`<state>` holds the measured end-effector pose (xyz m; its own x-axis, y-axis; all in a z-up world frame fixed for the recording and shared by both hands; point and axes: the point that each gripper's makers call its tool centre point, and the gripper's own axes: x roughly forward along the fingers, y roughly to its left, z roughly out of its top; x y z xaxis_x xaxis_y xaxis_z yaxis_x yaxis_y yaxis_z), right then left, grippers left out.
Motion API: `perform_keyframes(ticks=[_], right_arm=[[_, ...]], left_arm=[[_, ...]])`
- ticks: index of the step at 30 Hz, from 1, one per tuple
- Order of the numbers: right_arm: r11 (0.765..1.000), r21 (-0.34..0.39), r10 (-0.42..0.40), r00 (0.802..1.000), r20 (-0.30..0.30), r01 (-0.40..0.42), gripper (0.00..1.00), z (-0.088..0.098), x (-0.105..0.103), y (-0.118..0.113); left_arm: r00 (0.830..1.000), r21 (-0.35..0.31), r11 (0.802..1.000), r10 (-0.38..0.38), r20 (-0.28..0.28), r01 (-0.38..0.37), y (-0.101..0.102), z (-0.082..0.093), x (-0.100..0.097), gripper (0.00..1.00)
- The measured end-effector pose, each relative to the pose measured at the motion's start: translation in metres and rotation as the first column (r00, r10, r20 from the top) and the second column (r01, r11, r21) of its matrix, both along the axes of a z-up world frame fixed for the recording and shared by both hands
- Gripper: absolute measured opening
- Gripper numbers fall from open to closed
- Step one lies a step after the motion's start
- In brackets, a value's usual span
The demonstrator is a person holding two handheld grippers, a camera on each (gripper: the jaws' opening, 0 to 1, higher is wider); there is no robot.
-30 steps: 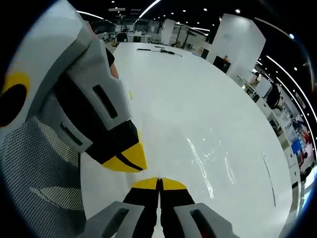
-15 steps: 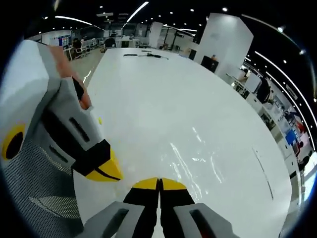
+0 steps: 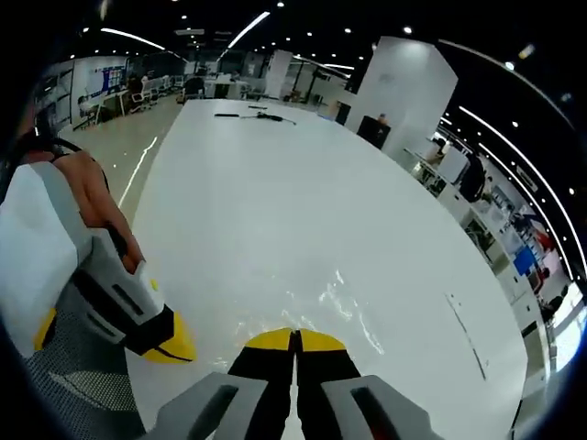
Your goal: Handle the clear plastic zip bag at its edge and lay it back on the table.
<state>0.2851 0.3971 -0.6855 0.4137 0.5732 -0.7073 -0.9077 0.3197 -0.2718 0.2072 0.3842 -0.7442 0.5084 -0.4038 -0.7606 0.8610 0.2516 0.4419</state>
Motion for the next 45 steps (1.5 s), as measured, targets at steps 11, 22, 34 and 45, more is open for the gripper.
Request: perform_keyframes(ticks=[11,22,34,45], right_arm=[[1.0,0.001,-0.003,1.0,0.013,0.003,0.0,0.004,0.004,-0.001],[1.0,0.003,-0.004,1.0,0.007,0.004,0.0,0.006,0.005,0.0],[0.999,-0.017,0.049,0.999,-0.005,-0.049,0.0,-0.003,-0.005,-0.003],[0.996,-0.04,0.077,0.997,-0.024,-0.077,0.0,-0.014,-0.01,-0.002]], left_arm=[[1.0,0.007,1.0,0.012,-0.008,-0.012,0.003,-0.004,-0.003,0.0],[1.0,0.005,1.0,0.021,-0.013,-0.021,0.002,-0.005,-0.002,0.0],[0.998,-0.007,0.998,0.062,-0.008,-0.062,0.006,0.0,0.006,0.0],[0.996,-0.017,0.996,0.085,0.006,-0.085,0.01,0.005,0.014,0.0]])
